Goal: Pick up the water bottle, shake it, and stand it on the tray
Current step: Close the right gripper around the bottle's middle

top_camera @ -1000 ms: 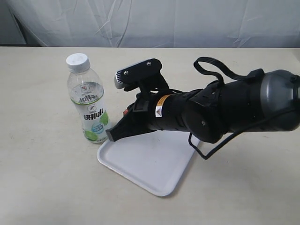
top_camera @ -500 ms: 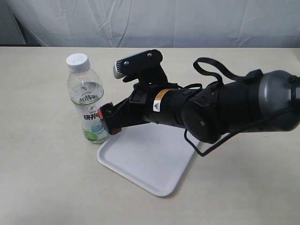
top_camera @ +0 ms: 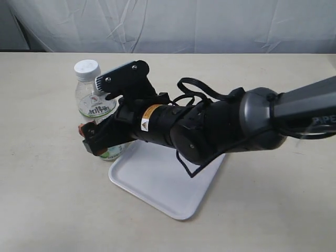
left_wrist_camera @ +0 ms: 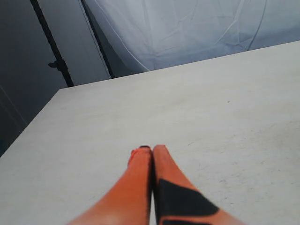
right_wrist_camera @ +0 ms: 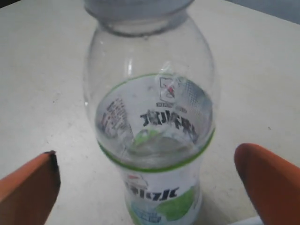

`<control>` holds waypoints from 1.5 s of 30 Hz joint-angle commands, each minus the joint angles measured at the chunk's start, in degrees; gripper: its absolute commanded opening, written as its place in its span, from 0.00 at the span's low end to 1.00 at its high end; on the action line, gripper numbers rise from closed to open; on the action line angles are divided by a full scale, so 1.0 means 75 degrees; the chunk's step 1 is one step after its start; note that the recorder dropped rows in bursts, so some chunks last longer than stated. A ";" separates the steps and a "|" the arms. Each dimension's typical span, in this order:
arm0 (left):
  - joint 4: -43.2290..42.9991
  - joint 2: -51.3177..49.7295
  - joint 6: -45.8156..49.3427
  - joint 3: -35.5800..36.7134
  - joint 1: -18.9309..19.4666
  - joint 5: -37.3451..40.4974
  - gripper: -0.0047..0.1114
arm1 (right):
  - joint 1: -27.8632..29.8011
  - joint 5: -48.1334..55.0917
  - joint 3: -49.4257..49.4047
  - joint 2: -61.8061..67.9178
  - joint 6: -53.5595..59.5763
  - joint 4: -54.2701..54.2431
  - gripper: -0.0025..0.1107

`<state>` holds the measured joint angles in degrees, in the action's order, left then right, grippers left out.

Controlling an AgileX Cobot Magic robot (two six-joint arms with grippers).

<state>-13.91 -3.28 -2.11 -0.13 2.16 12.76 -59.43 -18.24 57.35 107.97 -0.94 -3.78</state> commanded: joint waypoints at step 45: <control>-0.0041 0.0032 -0.0063 0.0017 0.0006 -0.0113 0.04 | -0.0006 0.2758 0.2212 0.0195 0.0219 -0.0318 0.01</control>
<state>-13.91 -3.28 -2.11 -0.13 2.16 12.76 -59.55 0.31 74.26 114.88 0.00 -6.98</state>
